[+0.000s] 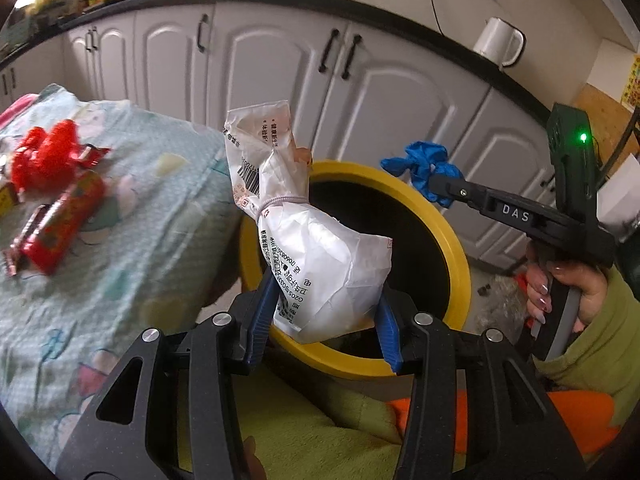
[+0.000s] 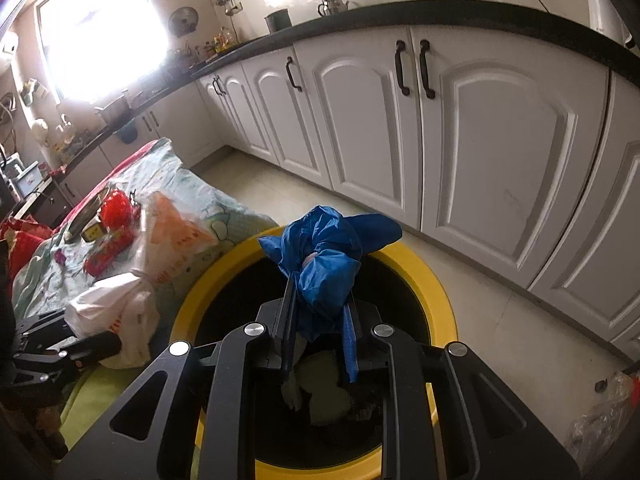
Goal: Collect trash
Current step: 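Open the left tool over the bin while the right tool releases the blue bag, then move both open tools back over the bed toward the red bag and snack wrapper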
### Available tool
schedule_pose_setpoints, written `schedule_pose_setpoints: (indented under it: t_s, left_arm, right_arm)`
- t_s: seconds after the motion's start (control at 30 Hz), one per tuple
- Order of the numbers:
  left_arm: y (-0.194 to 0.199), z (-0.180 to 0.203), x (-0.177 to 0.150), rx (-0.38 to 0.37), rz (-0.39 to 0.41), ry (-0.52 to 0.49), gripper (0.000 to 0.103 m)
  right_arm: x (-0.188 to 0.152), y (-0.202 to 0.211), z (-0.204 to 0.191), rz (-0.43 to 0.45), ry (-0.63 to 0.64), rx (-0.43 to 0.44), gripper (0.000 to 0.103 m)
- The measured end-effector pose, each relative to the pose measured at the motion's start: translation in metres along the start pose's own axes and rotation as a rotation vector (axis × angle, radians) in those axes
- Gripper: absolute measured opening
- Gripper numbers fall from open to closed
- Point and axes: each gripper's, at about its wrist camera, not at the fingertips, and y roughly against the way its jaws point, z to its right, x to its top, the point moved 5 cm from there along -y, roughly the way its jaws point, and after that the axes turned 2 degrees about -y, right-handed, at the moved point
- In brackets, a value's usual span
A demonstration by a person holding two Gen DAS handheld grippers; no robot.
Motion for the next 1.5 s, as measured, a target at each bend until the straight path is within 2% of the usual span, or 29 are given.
schedule_pose_setpoints:
  t_s: [0.43,0.57,0.67,0.73,0.83,0.93,1.5]
  left_arm:
    - [-0.019,0.011,0.001,-0.051,-0.048,-0.037,0.041]
    - [-0.020,0.013,0.000,-0.052,-0.051,-0.034,0.046]
    - [-0.017,0.012,0.001,-0.046,-0.035,-0.027,0.059]
    - [-0.015,0.009,0.002,-0.043,-0.025,-0.015,0.074]
    - [-0.011,0.004,0.003,-0.041,-0.014,0.009,0.083]
    - [-0.009,0.003,0.004,-0.029,-0.008,0.020,0.090]
    - [0.028,-0.024,0.009,0.038,0.093,0.095,0.092]
  right_arm:
    - [-0.007,-0.007,0.012,-0.039,-0.043,0.009,0.021]
    - [-0.004,-0.005,0.012,-0.032,-0.051,0.008,0.032]
    - [-0.002,-0.002,0.011,-0.020,-0.046,0.001,0.046]
    - [0.000,0.000,0.011,-0.007,-0.047,-0.002,0.055]
    - [0.002,0.003,0.012,0.006,-0.054,-0.011,0.065]
    - [0.004,0.005,0.015,0.015,-0.066,-0.019,0.068]
    - [0.016,0.022,-0.002,0.072,-0.018,-0.052,0.072]
